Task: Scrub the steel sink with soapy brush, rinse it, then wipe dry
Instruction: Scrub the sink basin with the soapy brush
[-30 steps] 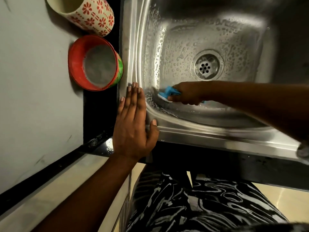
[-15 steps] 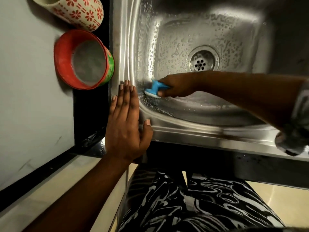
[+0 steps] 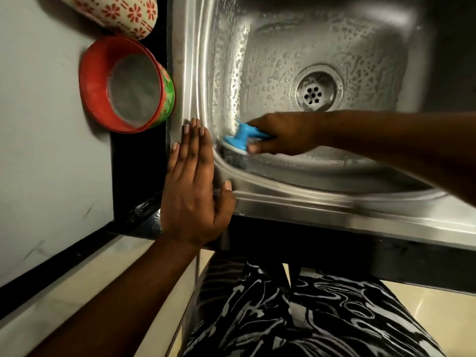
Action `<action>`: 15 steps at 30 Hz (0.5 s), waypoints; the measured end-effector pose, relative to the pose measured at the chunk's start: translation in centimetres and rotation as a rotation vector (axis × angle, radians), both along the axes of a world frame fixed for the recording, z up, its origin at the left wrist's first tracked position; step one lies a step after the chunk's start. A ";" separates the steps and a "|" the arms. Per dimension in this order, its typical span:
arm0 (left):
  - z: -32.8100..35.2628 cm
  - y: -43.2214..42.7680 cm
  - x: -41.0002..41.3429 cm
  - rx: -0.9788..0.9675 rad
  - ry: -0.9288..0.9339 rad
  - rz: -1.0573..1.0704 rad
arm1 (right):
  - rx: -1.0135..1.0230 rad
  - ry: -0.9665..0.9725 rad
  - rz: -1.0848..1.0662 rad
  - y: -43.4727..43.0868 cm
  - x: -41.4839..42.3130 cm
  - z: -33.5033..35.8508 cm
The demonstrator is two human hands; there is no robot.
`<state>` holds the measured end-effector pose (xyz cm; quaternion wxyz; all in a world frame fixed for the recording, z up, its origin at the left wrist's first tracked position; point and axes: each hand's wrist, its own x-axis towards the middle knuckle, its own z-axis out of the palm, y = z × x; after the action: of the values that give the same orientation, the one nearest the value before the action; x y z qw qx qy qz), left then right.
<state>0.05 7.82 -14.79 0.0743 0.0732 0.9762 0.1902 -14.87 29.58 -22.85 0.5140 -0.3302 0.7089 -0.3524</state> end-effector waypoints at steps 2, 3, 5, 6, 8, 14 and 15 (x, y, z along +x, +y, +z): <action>0.0 0.1 0.0 0.005 -0.004 0.002 | 0.008 -0.021 -0.025 -0.7 -0.4 -0.1; 0.1 0.1 0.0 0.006 -0.008 0.000 | 0.023 -0.053 -0.029 0.4 0.0 0.0; 0.1 0.0 0.0 0.002 -0.015 -0.003 | 0.092 -0.113 -0.002 5.1 1.1 0.3; 0.1 0.0 0.0 0.000 -0.016 -0.006 | 0.145 -0.120 0.022 7.7 1.4 0.4; 0.1 0.0 0.0 -0.001 -0.018 -0.006 | 0.247 -0.079 0.092 12.1 1.8 0.6; 0.1 0.0 -0.1 -0.007 -0.020 -0.008 | 0.115 0.021 0.030 3.9 0.8 0.2; 0.1 0.0 -0.1 -0.008 -0.020 -0.006 | 0.067 0.051 0.020 1.0 0.2 0.1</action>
<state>-0.03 7.82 -14.70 0.0850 0.0738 0.9759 0.1868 -14.66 30.63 -22.71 0.5101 -0.3284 0.7299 -0.3149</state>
